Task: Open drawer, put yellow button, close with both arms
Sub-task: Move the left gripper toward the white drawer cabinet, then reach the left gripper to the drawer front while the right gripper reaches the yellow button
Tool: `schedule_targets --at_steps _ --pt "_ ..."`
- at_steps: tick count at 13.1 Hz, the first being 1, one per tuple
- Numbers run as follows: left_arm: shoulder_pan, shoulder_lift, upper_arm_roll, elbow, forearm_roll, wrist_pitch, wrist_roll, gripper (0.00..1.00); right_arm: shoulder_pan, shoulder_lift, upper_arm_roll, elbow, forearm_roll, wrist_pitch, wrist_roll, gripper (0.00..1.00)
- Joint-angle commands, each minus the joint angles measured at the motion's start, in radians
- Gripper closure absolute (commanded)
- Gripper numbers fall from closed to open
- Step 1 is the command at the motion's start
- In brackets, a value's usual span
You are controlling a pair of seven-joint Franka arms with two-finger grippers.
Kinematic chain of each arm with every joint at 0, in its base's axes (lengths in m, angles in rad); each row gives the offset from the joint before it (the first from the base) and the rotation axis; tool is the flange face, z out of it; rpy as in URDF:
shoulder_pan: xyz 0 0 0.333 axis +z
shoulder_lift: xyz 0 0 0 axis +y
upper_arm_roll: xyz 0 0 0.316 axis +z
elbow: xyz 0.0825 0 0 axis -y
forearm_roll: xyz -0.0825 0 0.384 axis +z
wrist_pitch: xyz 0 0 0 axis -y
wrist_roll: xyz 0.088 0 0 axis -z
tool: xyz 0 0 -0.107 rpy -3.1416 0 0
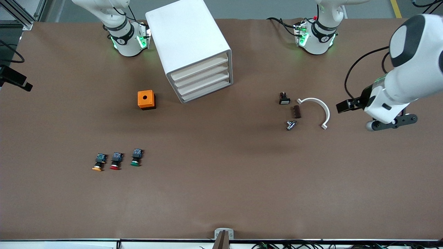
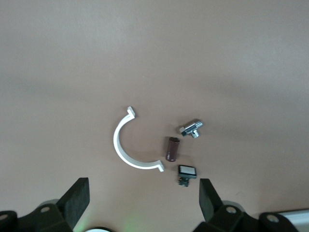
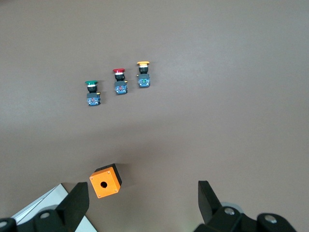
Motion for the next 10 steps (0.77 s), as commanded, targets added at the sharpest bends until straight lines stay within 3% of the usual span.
schedule_targets --at_steps 1,6,8,10 --pt "-0.027 0.060 -0.004 0.024 -0.053 0.002 -0.167 0.00 -0.022 -0.022 0.014 -0.014 0.016 0.004 -0.013 0.00" --pt "-0.156 0.192 -0.004 0.067 -0.069 0.000 -0.659 0.00 -0.022 -0.034 0.013 -0.016 0.016 -0.006 -0.013 0.00" --pt "-0.240 0.296 0.001 0.069 -0.063 -0.002 -0.759 0.00 -0.022 -0.036 0.013 -0.029 0.016 -0.002 -0.013 0.00" --pt "-0.266 0.350 0.008 0.136 -0.034 0.000 -0.914 0.00 -0.022 -0.031 0.013 -0.033 0.014 0.006 -0.015 0.00"
